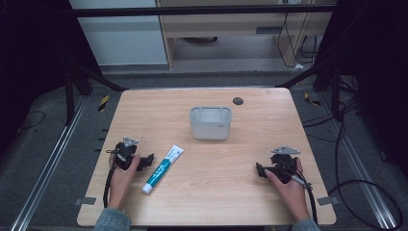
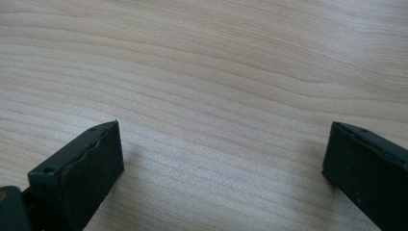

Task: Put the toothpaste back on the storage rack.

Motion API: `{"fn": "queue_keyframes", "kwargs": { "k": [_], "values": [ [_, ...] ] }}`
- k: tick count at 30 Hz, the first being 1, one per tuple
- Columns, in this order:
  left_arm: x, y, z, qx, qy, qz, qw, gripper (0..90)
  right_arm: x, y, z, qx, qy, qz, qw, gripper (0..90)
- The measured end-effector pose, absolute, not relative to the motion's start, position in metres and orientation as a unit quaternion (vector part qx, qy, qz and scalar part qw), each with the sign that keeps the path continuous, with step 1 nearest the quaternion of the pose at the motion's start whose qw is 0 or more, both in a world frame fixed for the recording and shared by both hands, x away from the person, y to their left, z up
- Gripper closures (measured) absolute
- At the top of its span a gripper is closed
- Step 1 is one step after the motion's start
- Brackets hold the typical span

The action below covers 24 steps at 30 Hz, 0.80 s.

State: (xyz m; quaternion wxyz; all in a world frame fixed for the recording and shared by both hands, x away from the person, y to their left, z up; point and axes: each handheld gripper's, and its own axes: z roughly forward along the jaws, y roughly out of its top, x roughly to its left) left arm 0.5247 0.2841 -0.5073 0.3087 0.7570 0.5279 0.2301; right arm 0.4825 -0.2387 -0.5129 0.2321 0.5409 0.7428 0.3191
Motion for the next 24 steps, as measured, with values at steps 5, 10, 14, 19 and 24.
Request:
{"fn": "queue_keyframes", "kwargs": {
  "k": [5,10,14,19,24],
  "values": [
    [0.519,0.289,-0.497,0.75,0.531,0.243,0.311,2.8,0.482,-0.239,-0.513,0.541,0.743,0.319,0.232,0.7],
    [0.505,0.293,-0.476,0.753,0.522,0.251,0.312,3.2,0.482,-0.239,-0.513,0.542,0.742,0.318,0.233,0.7],
    [0.494,0.293,-0.465,0.761,0.504,0.249,0.324,2.9,0.482,-0.238,-0.513,0.543,0.742,0.319,0.232,0.7],
    [0.487,0.283,-0.449,0.769,0.483,0.246,0.339,3.6,0.482,-0.238,-0.513,0.542,0.742,0.318,0.233,0.7],
    [0.48,0.266,-0.441,0.785,0.469,0.231,0.332,4.2,0.482,-0.238,-0.513,0.542,0.742,0.318,0.233,0.6]
  ]
}}
